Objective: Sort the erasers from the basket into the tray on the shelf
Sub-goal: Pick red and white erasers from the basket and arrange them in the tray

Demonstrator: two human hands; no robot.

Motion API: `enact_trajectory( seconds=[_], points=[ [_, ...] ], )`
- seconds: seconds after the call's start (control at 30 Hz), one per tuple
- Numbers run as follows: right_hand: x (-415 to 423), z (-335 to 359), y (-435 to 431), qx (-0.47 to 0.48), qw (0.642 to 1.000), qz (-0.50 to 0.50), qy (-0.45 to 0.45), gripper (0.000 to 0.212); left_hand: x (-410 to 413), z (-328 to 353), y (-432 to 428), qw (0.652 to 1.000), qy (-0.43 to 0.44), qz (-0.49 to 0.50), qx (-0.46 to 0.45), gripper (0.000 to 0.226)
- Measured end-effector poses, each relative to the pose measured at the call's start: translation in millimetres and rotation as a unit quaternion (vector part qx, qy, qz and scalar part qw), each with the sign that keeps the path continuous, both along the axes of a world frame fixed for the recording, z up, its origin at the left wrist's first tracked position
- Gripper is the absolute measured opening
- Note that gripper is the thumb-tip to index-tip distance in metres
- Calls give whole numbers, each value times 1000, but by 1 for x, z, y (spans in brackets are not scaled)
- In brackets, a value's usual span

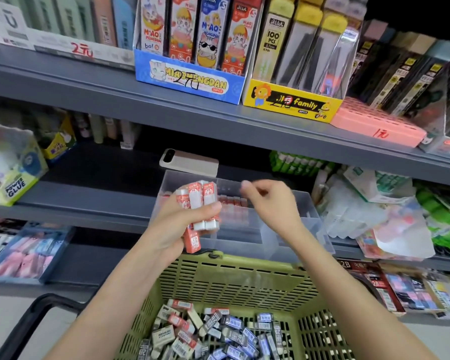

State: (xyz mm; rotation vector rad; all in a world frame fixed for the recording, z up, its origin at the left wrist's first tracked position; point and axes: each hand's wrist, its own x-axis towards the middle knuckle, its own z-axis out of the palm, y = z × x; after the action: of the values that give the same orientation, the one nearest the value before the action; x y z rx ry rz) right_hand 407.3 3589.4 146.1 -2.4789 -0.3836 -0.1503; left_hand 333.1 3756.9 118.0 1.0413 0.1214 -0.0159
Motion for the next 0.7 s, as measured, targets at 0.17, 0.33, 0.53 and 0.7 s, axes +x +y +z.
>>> enact_trajectory(
  seconds=[0.17, 0.33, 0.53, 0.7],
  points=[
    [-31, 24, 15, 226, 937, 154, 216, 9, 2, -1, -8, 994, -51, 4, 98, 58],
    [-21, 30, 3, 372, 884, 102, 264, 9, 3, 2, -13, 998, -30, -10, 59, 58],
    [-24, 25, -17, 372, 881, 108, 273, 33, 11, -2, -24, 999, 11, 40, -13, 54],
    [-31, 22, -22, 195, 943, 179, 200, 56, 16, -1, -31, 1000, -3, 18, 14, 38]
  ],
)
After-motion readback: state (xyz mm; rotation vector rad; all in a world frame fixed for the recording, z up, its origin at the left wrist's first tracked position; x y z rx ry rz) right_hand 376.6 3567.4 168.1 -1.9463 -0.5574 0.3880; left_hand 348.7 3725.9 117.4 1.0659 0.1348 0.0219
